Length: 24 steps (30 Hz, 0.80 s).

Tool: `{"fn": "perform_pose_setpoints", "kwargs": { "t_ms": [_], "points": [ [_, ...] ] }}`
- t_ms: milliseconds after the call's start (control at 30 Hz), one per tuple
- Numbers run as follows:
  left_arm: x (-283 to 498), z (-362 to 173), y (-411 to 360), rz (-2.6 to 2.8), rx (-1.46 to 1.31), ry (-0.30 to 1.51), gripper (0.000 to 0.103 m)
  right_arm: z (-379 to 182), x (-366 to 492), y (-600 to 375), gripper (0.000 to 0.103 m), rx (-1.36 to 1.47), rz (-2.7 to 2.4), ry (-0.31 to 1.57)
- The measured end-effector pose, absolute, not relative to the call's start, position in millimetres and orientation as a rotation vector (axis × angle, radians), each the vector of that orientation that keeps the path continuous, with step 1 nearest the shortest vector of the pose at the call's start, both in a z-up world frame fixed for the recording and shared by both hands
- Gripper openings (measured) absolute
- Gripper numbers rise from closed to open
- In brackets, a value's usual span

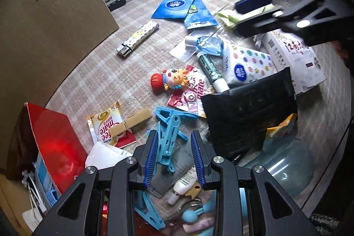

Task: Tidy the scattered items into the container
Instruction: 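Grasp the light blue clothespin with the left gripper while the right gripper grasps the eye-drop bottle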

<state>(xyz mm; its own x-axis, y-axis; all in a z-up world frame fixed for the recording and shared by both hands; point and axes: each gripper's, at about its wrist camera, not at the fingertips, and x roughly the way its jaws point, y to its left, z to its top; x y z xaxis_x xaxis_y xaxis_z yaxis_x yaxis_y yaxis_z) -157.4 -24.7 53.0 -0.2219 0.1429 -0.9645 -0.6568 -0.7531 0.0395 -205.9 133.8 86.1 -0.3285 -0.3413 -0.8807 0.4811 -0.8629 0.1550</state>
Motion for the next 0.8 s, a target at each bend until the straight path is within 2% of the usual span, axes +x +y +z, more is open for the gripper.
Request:
{"fn": "perform_pose_setpoints", "kwargs": {
  "t_ms": [400,500,567,600,800],
  "points": [
    [-160.4,32.4,-21.1,1.954,-1.578,0.627,0.025,41.2,-235.4,106.6,0.048,1.544,-2.12,0.271],
    [-160.7,33.4,-23.3,1.958,-1.588,0.61,0.017,40.0,-234.4,107.8,0.044,1.549,-2.118,0.233],
    [-160.2,34.1,-24.8,1.962,-1.592,0.603,0.017,41.1,-233.9,109.2,0.033,1.554,-2.112,0.215],
    [-159.6,34.4,-25.3,1.965,-1.592,0.6,0.016,41.3,-233.8,109.9,0.031,1.555,-2.108,0.206],
    [-154.3,44.2,-29.1,1.99,-1.568,0.527,0.013,45.4,-228.7,118.4,0.03,1.547,-2.126,0.159]
  ]
}}
